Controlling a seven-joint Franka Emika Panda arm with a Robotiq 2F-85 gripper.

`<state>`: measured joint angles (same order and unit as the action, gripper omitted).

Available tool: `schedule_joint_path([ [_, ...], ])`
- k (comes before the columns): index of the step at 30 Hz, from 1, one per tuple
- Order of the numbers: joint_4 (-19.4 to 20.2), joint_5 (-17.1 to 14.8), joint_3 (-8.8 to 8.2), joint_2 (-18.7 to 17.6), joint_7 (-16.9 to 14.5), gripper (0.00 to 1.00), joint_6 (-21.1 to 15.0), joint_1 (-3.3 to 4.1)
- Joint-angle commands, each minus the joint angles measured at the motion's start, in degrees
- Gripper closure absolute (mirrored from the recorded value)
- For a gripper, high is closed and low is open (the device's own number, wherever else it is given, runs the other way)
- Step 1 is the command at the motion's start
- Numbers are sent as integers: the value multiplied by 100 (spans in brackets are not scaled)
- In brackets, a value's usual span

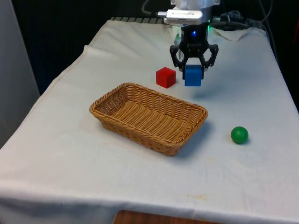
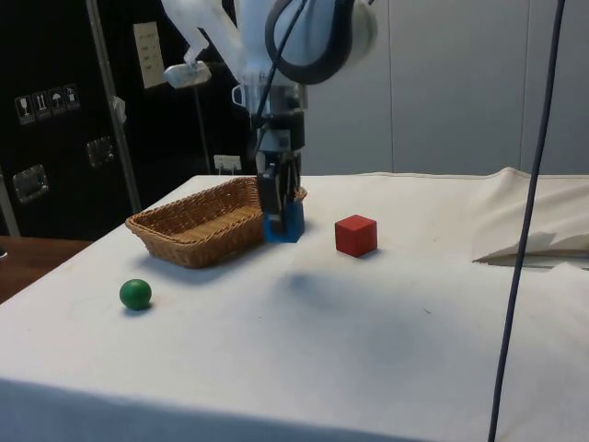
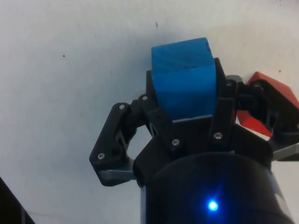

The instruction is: Place all non-red objects into the basket.

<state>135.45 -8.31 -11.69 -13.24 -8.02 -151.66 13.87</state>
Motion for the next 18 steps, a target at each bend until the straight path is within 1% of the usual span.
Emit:
schedule_joint_path([
  [1,-29,178,-80,34,143,100,103,40],
  [6,-138,321,-86,103,258,100,292,34],
  [7,-115,178,-23,109,143,100,235,0],
  [8,-155,350,-92,115,281,100,321,29],
  [10,-218,435,-97,155,344,100,430,29],
  [15,-309,567,-109,218,441,100,596,23],
  [16,-304,441,-57,206,344,100,556,-6],
  [17,-321,584,-109,235,453,100,625,17],
  [18,-355,630,-120,264,476,100,688,17],
])
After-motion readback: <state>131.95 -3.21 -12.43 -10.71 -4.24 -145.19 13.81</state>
